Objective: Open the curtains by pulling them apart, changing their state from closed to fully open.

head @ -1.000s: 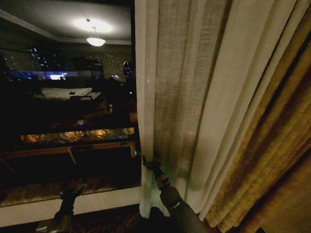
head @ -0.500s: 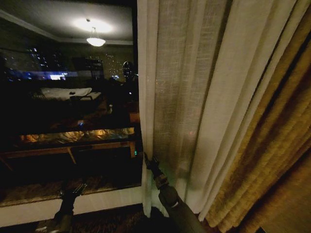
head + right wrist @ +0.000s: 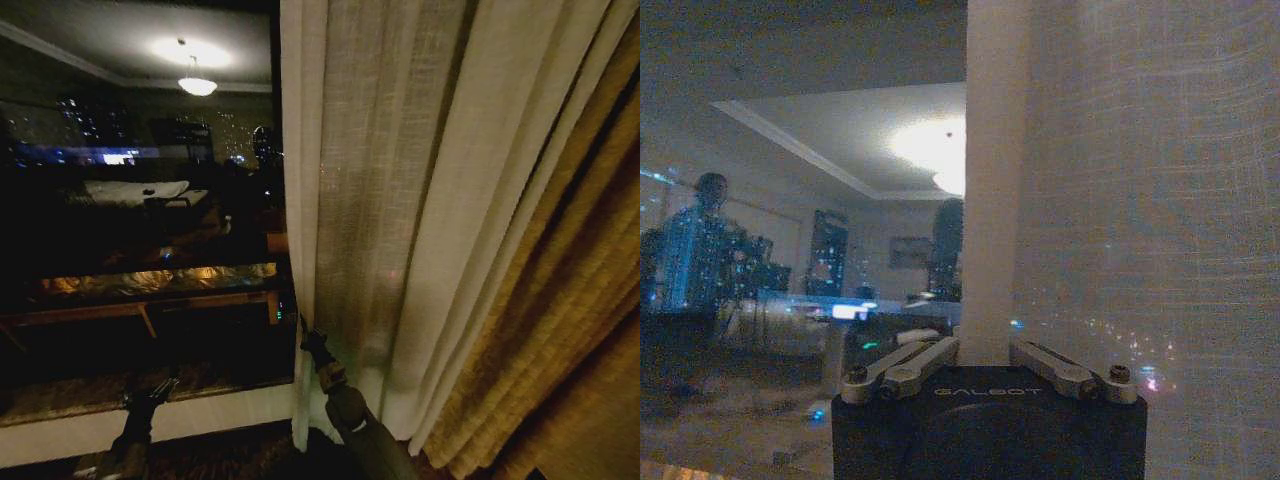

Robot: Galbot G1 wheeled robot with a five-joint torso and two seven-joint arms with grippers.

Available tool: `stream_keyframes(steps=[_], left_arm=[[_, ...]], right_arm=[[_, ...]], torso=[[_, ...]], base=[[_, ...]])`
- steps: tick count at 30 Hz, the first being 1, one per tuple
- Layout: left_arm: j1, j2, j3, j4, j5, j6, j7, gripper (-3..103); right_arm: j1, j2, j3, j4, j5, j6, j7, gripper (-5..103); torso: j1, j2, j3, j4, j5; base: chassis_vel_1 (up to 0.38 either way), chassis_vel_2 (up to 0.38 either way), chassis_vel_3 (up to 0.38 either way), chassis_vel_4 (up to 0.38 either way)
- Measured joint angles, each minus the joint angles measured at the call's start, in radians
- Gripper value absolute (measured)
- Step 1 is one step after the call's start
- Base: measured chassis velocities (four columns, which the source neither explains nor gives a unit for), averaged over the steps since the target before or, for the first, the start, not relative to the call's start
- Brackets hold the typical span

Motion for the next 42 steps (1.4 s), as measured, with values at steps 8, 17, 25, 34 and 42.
stream_keyframes(steps=[8,17,25,34,42], left_arm=[[0.000,0.000,0.000,0.000,0.000,0.000,0.000,100],[0.000,0.000,0.000,0.000,0.000,0.000,0.000,100],[0.000,0.000,0.000,0.000,0.000,0.000,0.000,100],[0.000,0.000,0.001,0.000,0.000,0.000,0.000,100],[0.000,0.000,0.000,0.000,0.000,0.000,0.000,100]], right_arm=[[-0.002,-0.004,0.010,-0.005,0.005,-0.007,-0.005,0],[-0.003,-0.011,0.018,-0.009,0.013,-0.001,-0.008,0],[-0.010,-0.028,0.028,-0.009,0.022,0.033,0.008,0],[-0.012,-0.036,0.030,-0.007,0.014,0.022,0.032,0],[0.042,-0.040,0.081,-0.069,-0.004,-0.053,0.141,0]], torso=[[0.000,0.000,0.000,0.0000,0.0000],[0.000,0.000,0.000,0.0002,-0.0001],[0.000,0.000,0.000,0.0000,0.0000],[0.000,0.000,0.000,-0.0003,0.0004],[0.000,0.000,0.000,0.0003,-0.0002]], base=[[0.000,0.000,0.000,0.000],[-0.110,-0.085,0.112,0.097],[-0.251,-0.244,0.242,0.231],[-0.115,-0.133,0.116,0.128],[0.033,0.027,-0.023,-0.026]])
